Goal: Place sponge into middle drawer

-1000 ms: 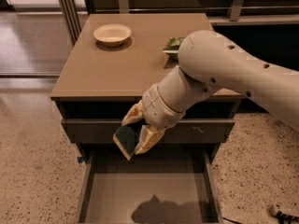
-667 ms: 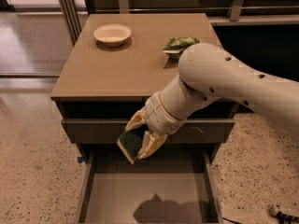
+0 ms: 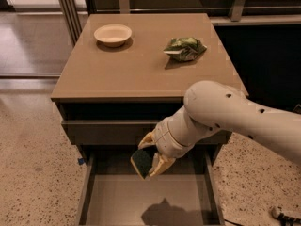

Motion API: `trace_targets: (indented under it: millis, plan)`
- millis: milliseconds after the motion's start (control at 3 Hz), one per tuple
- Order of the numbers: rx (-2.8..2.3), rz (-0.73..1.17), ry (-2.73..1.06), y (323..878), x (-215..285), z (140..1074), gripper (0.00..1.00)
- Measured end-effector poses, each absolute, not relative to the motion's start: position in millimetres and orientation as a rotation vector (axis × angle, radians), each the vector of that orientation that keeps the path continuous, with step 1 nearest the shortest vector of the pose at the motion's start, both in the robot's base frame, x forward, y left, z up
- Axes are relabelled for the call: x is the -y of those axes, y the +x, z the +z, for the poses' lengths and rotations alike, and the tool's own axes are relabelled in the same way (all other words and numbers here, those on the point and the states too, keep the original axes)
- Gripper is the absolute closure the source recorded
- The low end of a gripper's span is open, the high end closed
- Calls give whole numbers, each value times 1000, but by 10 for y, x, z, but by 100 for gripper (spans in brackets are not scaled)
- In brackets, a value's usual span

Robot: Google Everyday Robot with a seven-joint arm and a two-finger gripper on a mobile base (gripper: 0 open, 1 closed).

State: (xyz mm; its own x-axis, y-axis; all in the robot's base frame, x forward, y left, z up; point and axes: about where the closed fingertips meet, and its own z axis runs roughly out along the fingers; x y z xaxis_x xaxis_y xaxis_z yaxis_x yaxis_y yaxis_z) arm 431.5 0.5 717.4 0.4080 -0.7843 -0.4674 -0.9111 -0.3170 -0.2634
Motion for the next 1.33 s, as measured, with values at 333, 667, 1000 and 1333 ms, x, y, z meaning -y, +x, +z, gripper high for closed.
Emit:
trace_targets:
  millis: [333, 667, 1000, 1333]
  plan:
    - [-1441, 347, -2183, 4313, -4, 7170, 100]
    - [-1455, 343, -2182, 4292, 57, 6963, 100]
    - [-1473, 332, -2167, 4259, 151, 6579, 100]
    - [-1504, 344, -2132, 4222, 224, 6170, 100]
